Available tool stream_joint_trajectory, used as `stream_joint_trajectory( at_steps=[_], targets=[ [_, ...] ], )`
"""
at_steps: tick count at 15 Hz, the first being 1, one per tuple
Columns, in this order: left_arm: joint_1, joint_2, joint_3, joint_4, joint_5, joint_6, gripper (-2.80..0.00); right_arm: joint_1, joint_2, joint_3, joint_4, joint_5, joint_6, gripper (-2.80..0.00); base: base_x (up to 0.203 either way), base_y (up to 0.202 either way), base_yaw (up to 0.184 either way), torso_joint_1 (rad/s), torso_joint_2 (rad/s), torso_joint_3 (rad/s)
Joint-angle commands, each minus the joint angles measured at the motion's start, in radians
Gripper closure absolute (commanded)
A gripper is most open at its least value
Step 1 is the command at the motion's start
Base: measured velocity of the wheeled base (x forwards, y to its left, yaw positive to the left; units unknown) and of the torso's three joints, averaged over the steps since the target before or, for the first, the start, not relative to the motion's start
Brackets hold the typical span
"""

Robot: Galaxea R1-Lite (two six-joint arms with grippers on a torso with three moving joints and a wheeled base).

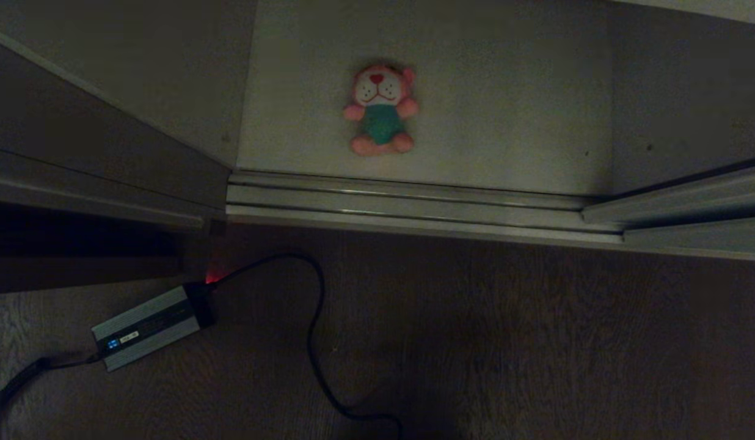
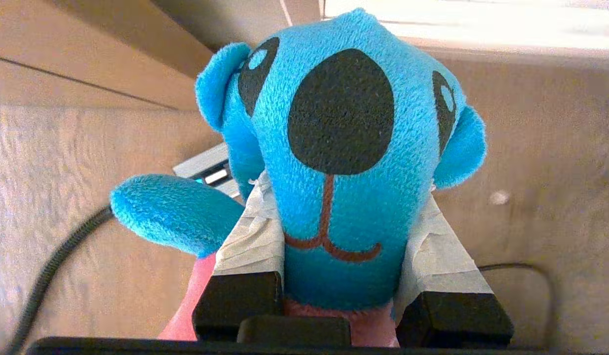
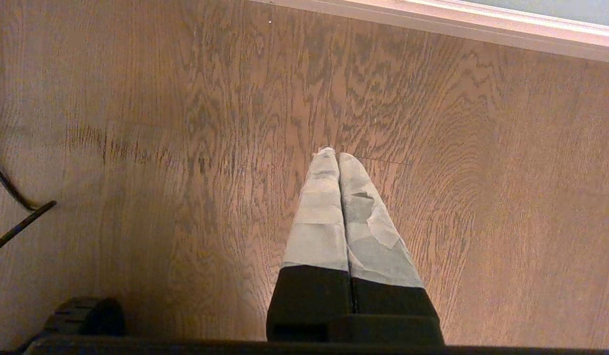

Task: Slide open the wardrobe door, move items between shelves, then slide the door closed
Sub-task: Place the blue doll on the higher shelf

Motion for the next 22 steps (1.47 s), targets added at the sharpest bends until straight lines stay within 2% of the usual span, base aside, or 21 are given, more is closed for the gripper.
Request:
stream_joint_trajectory(
  at_steps=[1,4,5,6,8,9,14,19,22],
  targets=[
    [-0.004,-0.126,0.181,-0.087,0.016,0.036,0.0,0.0,0.0,0.003,0.0,0.001,0.0,0.0,0.0,0.0,0.0,0.0,0.0,0.0],
    [-0.005,-0.127,0.416,-0.336,0.062,0.059,0.0,0.0,0.0,0.003,0.0,0.001,0.0,0.0,0.0,0.0,0.0,0.0,0.0,0.0],
    [-0.005,-0.127,0.455,-0.397,0.065,0.061,0.0,0.0,0.0,0.003,0.0,0.001,0.0,0.0,0.0,0.0,0.0,0.0,0.0,0.0],
    [-0.006,-0.127,0.458,-0.388,0.064,0.05,0.0,0.0,0.0,0.003,0.0,0.001,0.0,0.0,0.0,0.0,0.0,0.0,0.0,0.0],
    [-0.006,-0.127,0.455,-0.314,-0.017,-0.064,0.0,0.0,0.0,0.003,0.0,0.001,0.0,0.0,0.0,0.0,0.0,0.0,0.0,0.0],
    [-0.005,-0.127,0.455,-0.276,-0.026,-0.087,0.0,0.0,-0.002,0.003,0.0,0.001,0.0,0.0,0.0,0.0,0.0,0.005,0.01,0.032],
    [-0.006,-0.127,0.453,-0.288,-0.024,-0.042,0.0,0.0,-0.001,0.003,0.0,0.001,0.0,0.0,0.0,0.0,0.0,-0.001,0.0,0.163],
    [-0.004,-0.127,0.453,-0.287,-0.024,-0.039,0.0,0.0,-0.001,0.003,0.0,0.001,0.0,0.0,0.0,0.0,0.0,0.0,0.0,0.2],
    [-0.005,-0.127,0.454,-0.276,-0.031,0.014,0.0,0.0,0.0,0.003,0.0,0.001,0.0,0.0,0.0,0.0,0.0,-0.001,0.0,0.201]
  ],
)
